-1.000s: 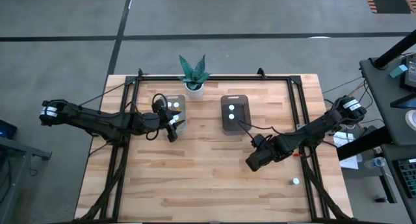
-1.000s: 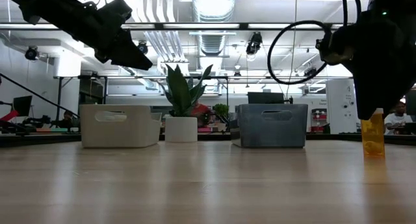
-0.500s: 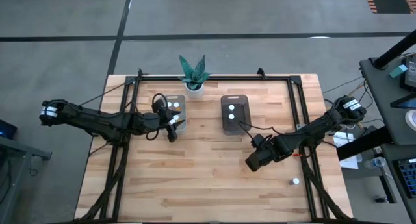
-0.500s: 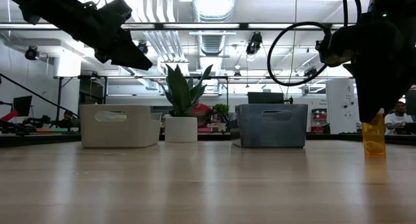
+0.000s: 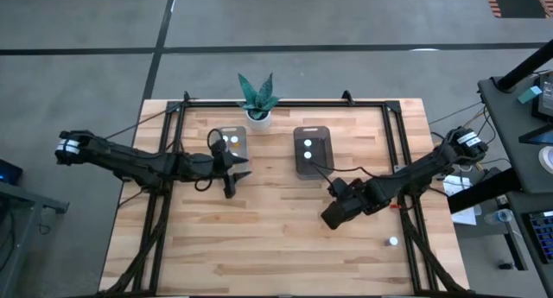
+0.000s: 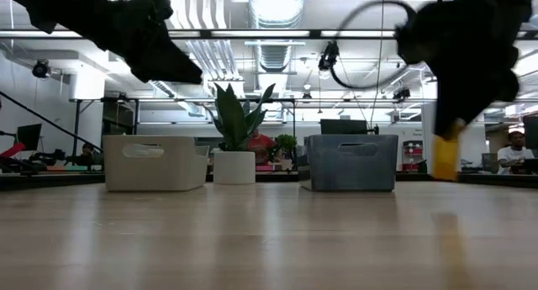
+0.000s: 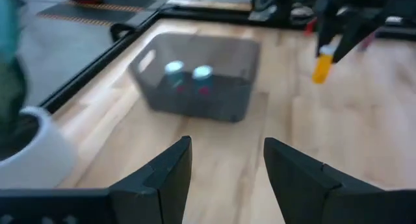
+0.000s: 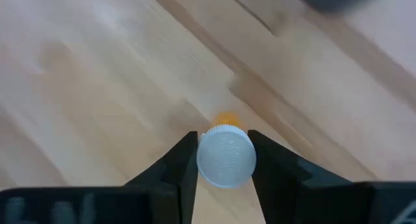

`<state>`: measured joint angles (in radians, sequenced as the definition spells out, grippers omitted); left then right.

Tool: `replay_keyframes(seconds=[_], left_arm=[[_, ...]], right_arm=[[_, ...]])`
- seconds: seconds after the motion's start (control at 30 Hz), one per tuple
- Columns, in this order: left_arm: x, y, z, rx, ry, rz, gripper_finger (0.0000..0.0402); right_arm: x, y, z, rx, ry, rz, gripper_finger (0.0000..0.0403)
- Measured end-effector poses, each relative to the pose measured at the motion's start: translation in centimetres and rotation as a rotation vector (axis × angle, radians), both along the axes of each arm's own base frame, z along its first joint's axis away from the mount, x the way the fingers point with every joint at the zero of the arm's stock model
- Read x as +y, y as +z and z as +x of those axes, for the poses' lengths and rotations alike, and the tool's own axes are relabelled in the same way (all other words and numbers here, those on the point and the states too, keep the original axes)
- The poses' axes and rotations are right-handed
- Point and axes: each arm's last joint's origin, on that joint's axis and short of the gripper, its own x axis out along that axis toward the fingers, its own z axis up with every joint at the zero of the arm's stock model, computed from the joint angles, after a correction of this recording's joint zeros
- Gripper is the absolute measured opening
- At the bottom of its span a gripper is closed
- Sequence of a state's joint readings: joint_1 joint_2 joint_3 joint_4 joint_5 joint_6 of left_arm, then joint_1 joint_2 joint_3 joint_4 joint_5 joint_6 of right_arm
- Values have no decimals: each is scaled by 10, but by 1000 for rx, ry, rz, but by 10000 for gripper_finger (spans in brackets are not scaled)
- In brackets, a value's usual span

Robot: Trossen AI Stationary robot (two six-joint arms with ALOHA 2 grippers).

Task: Pick and place medicine bottles into bin by pill shape (circle, oval)
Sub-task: Put the orange tablet bottle into the gray bin

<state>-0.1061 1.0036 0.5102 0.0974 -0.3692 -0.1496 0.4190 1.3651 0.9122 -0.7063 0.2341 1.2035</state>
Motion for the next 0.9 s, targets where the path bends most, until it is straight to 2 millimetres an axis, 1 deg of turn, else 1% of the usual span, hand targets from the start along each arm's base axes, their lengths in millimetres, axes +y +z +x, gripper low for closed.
replay_keyframes(seconds=[0.23,0.33,0.43,0.63,0.9], left_arm=[[-13,-12,21,-37,-104,-30,176],[-17,-19,32,-58,-145,-46,176],[-21,-26,46,-88,-195,-59,176],[-27,-32,75,-135,-266,-56,176],[-33,-41,113,-96,-282,-42,176]], right_arm=[[4,27,27,-241,130,-70,117],[3,37,37,-337,181,-100,117],[-1,42,45,-411,214,-128,117],[-12,46,52,-449,231,-170,116],[-18,46,54,-448,242,-191,116]])
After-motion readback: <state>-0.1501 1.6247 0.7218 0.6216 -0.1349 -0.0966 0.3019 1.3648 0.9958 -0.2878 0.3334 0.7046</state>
